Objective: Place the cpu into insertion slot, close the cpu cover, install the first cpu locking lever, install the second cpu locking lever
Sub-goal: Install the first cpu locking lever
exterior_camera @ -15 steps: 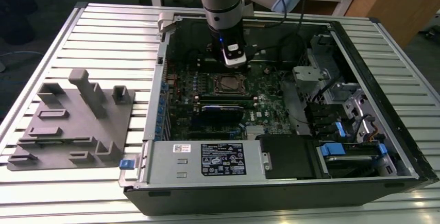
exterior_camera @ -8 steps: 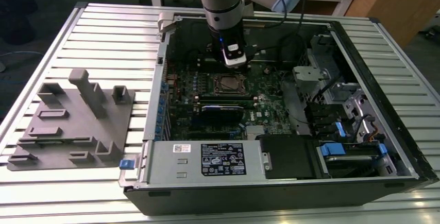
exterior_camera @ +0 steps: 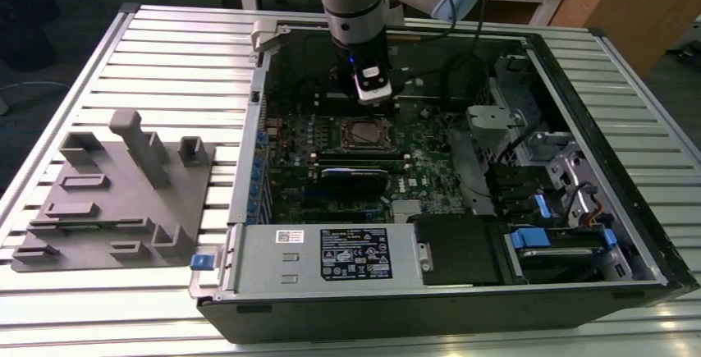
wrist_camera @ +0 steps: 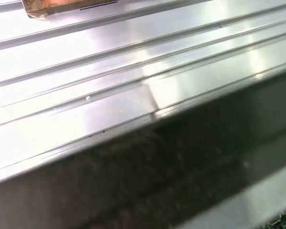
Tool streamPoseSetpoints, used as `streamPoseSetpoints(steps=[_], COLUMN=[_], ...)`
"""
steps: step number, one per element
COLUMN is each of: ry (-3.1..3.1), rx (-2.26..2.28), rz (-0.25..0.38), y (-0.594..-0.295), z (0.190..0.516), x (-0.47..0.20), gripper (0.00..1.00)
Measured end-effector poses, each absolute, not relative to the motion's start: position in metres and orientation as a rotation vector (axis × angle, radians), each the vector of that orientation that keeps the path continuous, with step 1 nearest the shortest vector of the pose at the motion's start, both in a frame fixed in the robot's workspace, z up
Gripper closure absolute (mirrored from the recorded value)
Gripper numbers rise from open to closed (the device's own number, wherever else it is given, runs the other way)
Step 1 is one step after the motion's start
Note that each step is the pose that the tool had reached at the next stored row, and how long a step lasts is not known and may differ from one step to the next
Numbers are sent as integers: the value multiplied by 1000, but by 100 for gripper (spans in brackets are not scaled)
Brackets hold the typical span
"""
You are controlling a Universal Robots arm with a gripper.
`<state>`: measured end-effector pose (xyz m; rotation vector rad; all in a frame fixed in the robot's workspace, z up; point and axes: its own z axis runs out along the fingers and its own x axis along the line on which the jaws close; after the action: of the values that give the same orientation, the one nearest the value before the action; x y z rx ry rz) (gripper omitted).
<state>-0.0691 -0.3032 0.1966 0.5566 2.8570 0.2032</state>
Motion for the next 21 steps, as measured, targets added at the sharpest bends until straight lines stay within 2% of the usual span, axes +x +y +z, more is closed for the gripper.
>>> streamPoseSetpoints(steps=[21], ry=[2843], rx=[548], rz=[207], y=[-306], z=[195], x=[-73], gripper=[89])
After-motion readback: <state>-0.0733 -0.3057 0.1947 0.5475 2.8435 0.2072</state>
